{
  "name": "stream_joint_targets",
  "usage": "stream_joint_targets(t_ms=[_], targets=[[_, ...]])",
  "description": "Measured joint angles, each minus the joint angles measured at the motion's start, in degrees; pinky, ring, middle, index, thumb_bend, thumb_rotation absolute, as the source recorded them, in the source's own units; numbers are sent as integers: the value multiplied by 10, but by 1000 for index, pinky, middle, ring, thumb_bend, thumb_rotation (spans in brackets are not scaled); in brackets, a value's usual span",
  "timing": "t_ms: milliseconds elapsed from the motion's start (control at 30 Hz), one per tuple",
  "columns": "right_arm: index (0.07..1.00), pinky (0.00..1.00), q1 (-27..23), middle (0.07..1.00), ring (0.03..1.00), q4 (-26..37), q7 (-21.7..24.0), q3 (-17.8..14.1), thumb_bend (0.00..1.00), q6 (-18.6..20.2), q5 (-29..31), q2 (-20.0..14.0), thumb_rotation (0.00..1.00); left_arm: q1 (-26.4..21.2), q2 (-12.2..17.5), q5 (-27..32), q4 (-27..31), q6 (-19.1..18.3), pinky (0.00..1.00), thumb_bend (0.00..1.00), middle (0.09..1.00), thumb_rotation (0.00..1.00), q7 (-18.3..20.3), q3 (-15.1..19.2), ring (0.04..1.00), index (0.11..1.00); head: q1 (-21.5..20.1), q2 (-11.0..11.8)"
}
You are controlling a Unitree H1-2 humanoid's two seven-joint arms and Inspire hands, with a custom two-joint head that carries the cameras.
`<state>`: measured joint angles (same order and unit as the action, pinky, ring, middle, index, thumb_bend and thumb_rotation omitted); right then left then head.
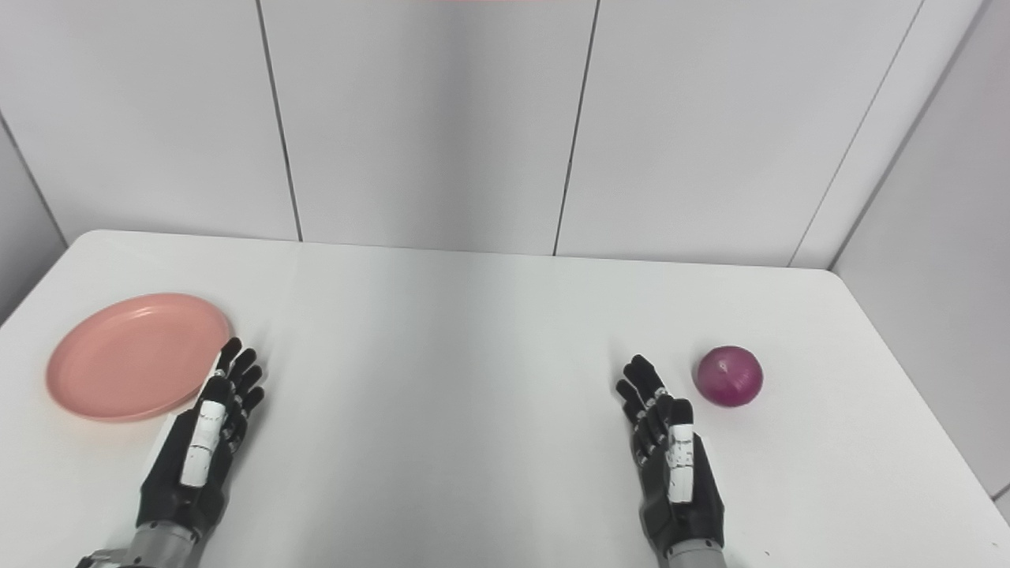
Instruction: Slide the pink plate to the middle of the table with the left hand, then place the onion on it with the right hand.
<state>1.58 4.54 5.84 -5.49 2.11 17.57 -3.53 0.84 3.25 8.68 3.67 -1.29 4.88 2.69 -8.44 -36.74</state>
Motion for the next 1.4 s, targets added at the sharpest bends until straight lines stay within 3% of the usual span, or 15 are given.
stream_joint_targets(t_ms=[1033, 1100, 1167, 1233, 1267, 1400], targets=[[917, 1000, 0, 927, 929, -2, 2, 2, 969, 0, -1, -2, 930, 1, 0, -1, 2, -2, 1000, 874, 1000, 893, 0, -4, 1000, 1000, 4, 1], [918, 1000, 0, 928, 931, -2, 2, 2, 953, 0, -1, -3, 932, 1, 0, -1, 2, -1, 1000, 879, 1000, 887, 0, -5, 1000, 1000, 33, 13], [921, 1000, 0, 929, 934, -2, 4, 1, 930, 0, 1, -3, 941, 1, -1, -1, 2, 0, 1000, 887, 1000, 871, 0, -7, 1000, 1000, 38, 14], [924, 1000, 0, 932, 942, -4, 11, -1, 904, 0, 9, -5, 951, 1, -4, -4, 0, 3, 1000, 884, 1000, 862, -1, -10, 1000, 1000, 92, 28], [924, 1000, 0, 933, 944, -5, 14, -3, 897, 0, 16, -6, 953, 1, -5, -7, 0, 4, 1000, 882, 1000, 860, -2, -12, 1000, 1000, 96, 29], [953, 1000, -5, 957, 965, -16, 34, -12, 875, -1, 37, -16, 984, 1, -20, -22, -2, 5, 1000, 818, 1000, 886, -11, -21, 1000, 1000, 134, 40]])
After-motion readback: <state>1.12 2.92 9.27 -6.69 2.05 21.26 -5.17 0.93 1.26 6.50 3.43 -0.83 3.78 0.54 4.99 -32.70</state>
